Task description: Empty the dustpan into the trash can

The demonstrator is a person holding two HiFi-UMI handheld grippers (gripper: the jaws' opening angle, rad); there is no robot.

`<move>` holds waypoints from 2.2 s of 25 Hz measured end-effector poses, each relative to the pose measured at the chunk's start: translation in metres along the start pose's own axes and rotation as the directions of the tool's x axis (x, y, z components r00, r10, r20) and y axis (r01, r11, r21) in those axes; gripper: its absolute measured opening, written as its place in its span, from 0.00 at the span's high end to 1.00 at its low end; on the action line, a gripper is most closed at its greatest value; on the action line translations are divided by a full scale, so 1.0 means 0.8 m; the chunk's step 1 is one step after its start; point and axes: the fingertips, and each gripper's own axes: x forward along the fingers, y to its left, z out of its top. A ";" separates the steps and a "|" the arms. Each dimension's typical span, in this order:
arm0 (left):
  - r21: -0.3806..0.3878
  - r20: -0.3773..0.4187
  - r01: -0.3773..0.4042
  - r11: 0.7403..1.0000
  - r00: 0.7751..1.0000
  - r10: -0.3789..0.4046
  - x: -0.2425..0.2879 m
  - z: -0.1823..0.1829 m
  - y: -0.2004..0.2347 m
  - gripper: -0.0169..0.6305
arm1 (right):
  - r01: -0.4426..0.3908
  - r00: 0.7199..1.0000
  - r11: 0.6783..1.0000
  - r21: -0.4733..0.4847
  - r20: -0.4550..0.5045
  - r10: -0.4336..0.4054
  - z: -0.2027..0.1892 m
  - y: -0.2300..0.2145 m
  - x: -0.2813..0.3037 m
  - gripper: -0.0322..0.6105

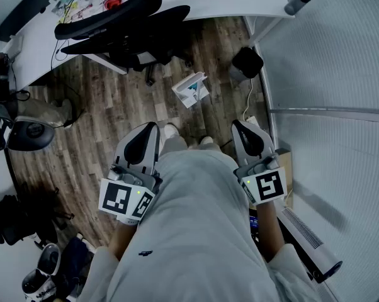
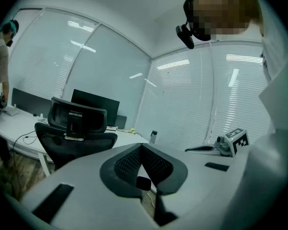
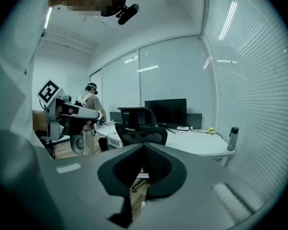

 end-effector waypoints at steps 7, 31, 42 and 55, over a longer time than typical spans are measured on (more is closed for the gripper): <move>0.024 -0.014 -0.030 0.999 0.999 0.031 -0.008 -0.011 -0.049 0.96 | -0.011 1.000 0.999 0.032 0.014 0.011 -0.007 -0.021 -0.043 0.94; 0.028 -0.086 -0.107 0.994 0.990 0.109 -0.038 -0.066 -0.143 0.96 | 0.022 0.999 0.992 0.127 0.044 -0.028 -0.075 -0.064 -0.131 0.94; -0.017 -0.099 -0.081 0.997 0.992 0.079 0.010 -0.058 -0.092 0.96 | 0.001 1.000 0.993 0.120 0.004 -0.001 -0.064 -0.062 -0.069 0.94; -0.011 -0.100 0.032 0.999 0.994 -0.033 0.123 0.002 0.020 0.96 | -0.002 0.999 0.999 0.036 -0.042 0.004 -0.005 -0.084 0.077 0.94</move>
